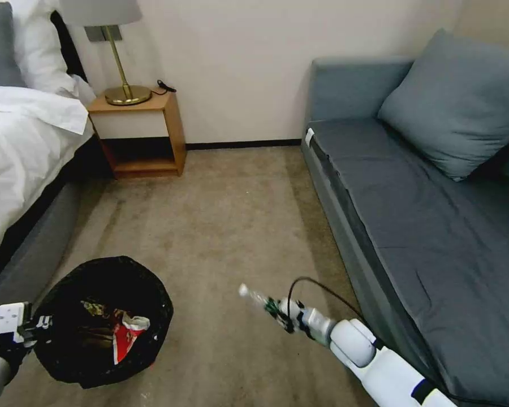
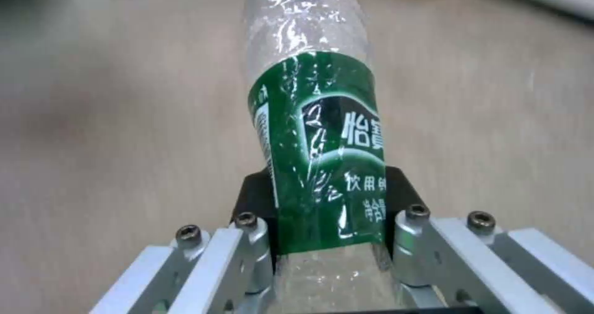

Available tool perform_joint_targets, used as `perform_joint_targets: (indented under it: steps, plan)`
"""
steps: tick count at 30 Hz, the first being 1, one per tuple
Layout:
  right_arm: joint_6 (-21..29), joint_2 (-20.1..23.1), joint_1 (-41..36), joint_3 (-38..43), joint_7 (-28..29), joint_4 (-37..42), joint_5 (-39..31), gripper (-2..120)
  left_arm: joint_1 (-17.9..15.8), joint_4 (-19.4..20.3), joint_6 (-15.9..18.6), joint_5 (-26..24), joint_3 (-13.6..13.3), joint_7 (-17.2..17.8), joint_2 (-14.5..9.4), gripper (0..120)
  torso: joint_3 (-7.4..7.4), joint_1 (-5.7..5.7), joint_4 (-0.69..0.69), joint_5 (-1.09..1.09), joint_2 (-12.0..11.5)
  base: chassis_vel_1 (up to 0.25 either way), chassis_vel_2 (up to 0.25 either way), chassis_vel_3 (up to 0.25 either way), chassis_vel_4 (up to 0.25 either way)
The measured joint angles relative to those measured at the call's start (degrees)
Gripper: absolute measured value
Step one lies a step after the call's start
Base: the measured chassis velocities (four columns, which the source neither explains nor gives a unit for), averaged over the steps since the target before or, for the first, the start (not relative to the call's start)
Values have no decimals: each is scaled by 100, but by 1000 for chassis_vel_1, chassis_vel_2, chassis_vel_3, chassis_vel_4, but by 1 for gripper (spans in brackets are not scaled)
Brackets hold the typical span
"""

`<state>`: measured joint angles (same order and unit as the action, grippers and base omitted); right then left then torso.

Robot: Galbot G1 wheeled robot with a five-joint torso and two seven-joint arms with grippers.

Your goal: Pick up the trash bin, then pick up the garbage on the floor and place it into the trash bin.

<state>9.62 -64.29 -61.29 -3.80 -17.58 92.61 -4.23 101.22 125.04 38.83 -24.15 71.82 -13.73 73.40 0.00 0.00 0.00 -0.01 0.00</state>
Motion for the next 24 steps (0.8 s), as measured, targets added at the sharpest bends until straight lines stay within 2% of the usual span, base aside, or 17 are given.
perform_joint_targets:
  steps: [4, 5, 7, 8, 11, 12, 14, 16, 17, 19, 24]
  plan:
    - [-224, -235, 99, -191, 336, 505, -727, 25, 4, -51, -18, 50, -36, 0, 5, 2, 0, 0, 0, 0, 0, 0, 0, 0, 0]
    - [-501, -447, 229, -520, 483, 752, -1105, 25, 3, -96, -25, 85, -72, 0, 5, 2, 0, 0, 1, -1, 0, 0, 0, 0, 0]
    - [-623, -668, 397, -972, 645, 895, -1338, 25, -1, -109, -33, 100, -91, 0, 16, 2, 0, 0, 0, -1, 0, 0, 0, 0, 0]
    - [-623, -668, 397, -972, 645, 895, -1338, 25, -1, -109, -33, 100, -91, 0, 16, 2, 0, 0, 0, -1, 0, 0, 0, 0, 0]
    - [-776, -1217, 876, -1739, 853, 539, -1381, 25, -21, -136, -37, 141, -155, 2, 42, 2, 0, 0, 1, -1, 0, 0, 0, 0, 0]
    - [-776, -1217, 876, -1739, 853, 539, -1381, 25, -21, -136, -37, 141, -155, 2, 42, 2, 0, 0, 1, -1, 0, 0, 0, 0, 0]
    - [-833, -1678, 1240, -2158, 941, 138, -1323, 25, -40, -147, -38, 180, -205, 7, 69, 2, 0, 0, 2, -1, 0, 0, 0, 0, 0]
    - [-835, -1775, 1309, -2231, 988, 70, -1323, 25, -41, -147, -37, 186, -213, 8, 76, 2, 0, 0, 1, -1, 0, 0, 0, 0, 0]
    - [-784, -2112, 1491, -2474, 1181, -136, -1332, 25, -43, -147, -45, 187, -247, 21, 98, 2, 0, 0, 2, -1, 0, 0, 0, 0, 0]
    - [-669, -2308, 1528, -2619, 1318, -222, -1369, 25, -47, -147, -50, 187, -273, 39, 112, 2, 0, 0, 2, -1, 0, 0, 0, 0, 0]
    - [-625, -2287, 1381, -2697, 1317, -291, -1318, 25, -84, -107, -51, 169, -283, 62, 111, 2, 0, 0, 0, -1, 0, 0, 0, 0, 0]
